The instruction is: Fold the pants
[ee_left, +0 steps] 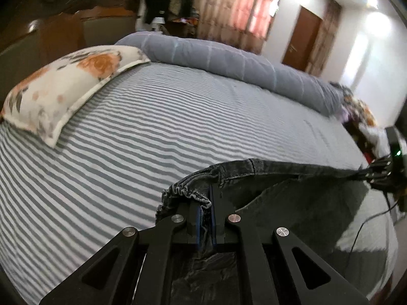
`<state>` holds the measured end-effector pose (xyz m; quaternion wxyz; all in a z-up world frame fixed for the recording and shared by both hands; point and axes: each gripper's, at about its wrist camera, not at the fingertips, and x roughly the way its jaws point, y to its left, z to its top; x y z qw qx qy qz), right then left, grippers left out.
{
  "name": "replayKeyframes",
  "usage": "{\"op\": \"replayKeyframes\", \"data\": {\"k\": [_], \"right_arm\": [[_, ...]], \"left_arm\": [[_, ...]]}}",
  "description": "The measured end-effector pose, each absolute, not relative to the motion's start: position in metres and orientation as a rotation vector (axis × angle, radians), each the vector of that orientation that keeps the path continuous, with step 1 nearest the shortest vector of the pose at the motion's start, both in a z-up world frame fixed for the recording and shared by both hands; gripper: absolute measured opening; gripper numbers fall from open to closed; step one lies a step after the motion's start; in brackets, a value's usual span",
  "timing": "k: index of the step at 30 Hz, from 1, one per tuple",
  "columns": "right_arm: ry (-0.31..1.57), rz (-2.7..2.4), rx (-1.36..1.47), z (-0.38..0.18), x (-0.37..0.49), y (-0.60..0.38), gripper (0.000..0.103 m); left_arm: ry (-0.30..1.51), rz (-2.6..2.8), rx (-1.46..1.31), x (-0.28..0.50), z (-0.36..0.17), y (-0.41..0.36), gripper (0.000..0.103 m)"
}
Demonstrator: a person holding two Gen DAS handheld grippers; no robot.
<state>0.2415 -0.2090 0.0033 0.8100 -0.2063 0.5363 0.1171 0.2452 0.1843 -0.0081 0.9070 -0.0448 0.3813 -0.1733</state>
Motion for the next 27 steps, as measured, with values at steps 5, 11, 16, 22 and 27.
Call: {"op": "replayKeyframes", "data": {"k": [5, 11, 16, 22, 27], "right_arm": [[1.123, 0.225, -0.318, 0.023, 0.170, -0.219, 0.004], [1.144, 0.205, -0.187, 0.008, 0.106, -0.214, 0.004], [1.181, 0.187, -0.079, -0.026, 0.065, -0.208, 0.005], [1.246, 0.177, 0.013, -0.067, 0.048, -0.198, 0.005], [1.289, 0.156, -0.006, -0.091, 0.045, -0.183, 0.009]], "left_arm": [[0.800, -0.403, 0.044, 0.212, 0.006, 0.179, 0.006], [0.829, -0.416, 0.158, 0.167, -0.003, 0.177, 0.006], [0.908, -0.408, 0.226, 0.133, -0.031, 0.177, 0.007], [0.987, -0.386, 0.248, 0.103, -0.067, 0.180, 0.007], [1.023, -0.323, 0.256, 0.098, -0.090, 0.175, 0.011]]}}
